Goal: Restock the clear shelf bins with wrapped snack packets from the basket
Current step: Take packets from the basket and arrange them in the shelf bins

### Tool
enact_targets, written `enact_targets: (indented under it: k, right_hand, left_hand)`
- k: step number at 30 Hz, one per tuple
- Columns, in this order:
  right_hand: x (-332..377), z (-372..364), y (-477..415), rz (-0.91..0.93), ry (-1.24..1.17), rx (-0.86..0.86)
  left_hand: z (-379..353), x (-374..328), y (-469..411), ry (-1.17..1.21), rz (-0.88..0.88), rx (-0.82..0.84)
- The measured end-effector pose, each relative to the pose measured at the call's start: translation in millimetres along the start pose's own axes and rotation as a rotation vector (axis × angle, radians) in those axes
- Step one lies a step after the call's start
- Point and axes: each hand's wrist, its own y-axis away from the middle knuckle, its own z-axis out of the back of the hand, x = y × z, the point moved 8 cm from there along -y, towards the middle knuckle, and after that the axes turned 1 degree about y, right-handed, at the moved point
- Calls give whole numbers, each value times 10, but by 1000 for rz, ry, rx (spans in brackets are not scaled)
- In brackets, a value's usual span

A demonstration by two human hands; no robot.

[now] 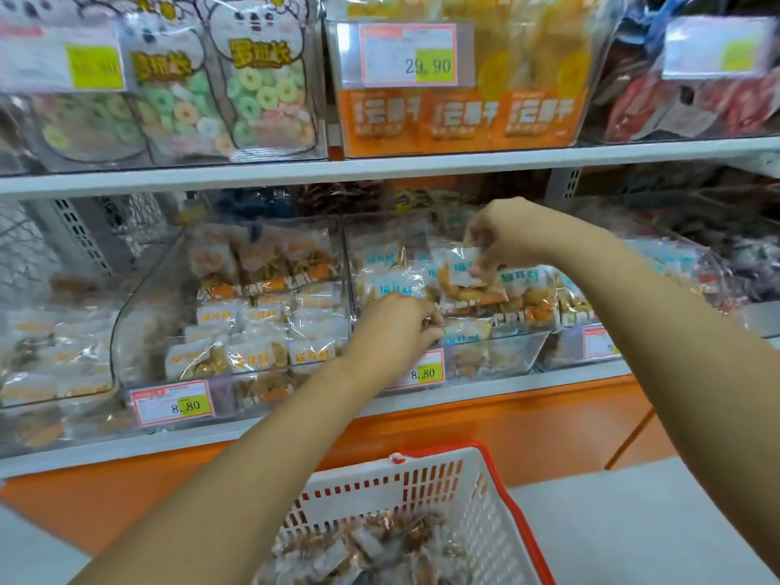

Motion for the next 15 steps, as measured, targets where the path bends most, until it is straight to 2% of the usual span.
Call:
enact_targets:
  k: [3,9,15]
  right_hand:
    - [101,-113,-56,33,61,27]
    - [-13,-376,-196,-44,-173,200]
    - [-25,-477,-152,-115,-225,102]
  left_hand:
    - [25,15,20,20,33,-30]
    - [99,17,21,33,77,-96]
    - [79,22,-47,37,119,-50]
